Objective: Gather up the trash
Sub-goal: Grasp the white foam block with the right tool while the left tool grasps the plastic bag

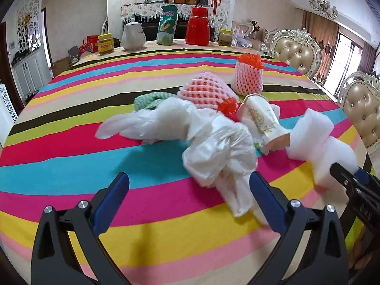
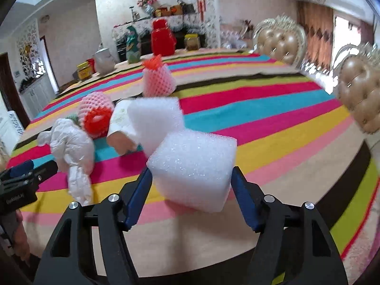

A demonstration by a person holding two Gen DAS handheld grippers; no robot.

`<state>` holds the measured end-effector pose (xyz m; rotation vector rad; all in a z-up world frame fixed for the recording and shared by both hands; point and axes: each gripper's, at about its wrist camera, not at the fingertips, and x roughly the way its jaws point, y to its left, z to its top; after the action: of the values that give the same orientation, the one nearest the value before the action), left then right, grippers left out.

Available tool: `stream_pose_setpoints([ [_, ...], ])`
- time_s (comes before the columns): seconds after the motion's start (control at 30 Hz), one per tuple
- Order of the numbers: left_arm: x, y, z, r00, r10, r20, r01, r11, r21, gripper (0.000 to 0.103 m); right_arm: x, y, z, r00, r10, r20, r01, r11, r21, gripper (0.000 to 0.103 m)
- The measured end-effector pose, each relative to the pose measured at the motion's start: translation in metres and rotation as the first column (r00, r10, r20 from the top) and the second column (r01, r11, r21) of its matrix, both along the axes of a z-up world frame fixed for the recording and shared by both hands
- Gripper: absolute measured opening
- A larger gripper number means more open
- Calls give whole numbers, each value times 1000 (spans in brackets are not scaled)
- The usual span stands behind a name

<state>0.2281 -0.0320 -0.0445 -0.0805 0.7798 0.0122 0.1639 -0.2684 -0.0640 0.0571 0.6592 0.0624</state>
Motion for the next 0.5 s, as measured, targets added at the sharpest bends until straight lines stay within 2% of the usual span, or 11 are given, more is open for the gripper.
stream_pose_setpoints([
  [0.13,17,-17,-2,1000,4,-6,-4,1000,7,98,-4,-10,4,999,-38,37,37,999,29,64],
  [0.27,35,-33,-9,999,13,-32,-11,998,62,97,-7,-19,5,997,-55,50,52,996,73,65],
  [0.33,38,-36,-14,999,1,-49,2,999,53,95,-6,-21,6,997,-55,47,51,995,89,65],
  [0.4,39,-39,-20,998,-17,-60,20,998,54,79,-4,-24,5,998,-51,39,47,994,99,65],
  [0.43,40,-39,-22,997,-27,-76,31,998,47,59,-4,-24,5,998,-48,36,44,994,104,65],
  [0.5,39,-38,-24,995,-57,-80,58,998,20,48,-4,-25,4,998,-47,34,43,993,108,65],
])
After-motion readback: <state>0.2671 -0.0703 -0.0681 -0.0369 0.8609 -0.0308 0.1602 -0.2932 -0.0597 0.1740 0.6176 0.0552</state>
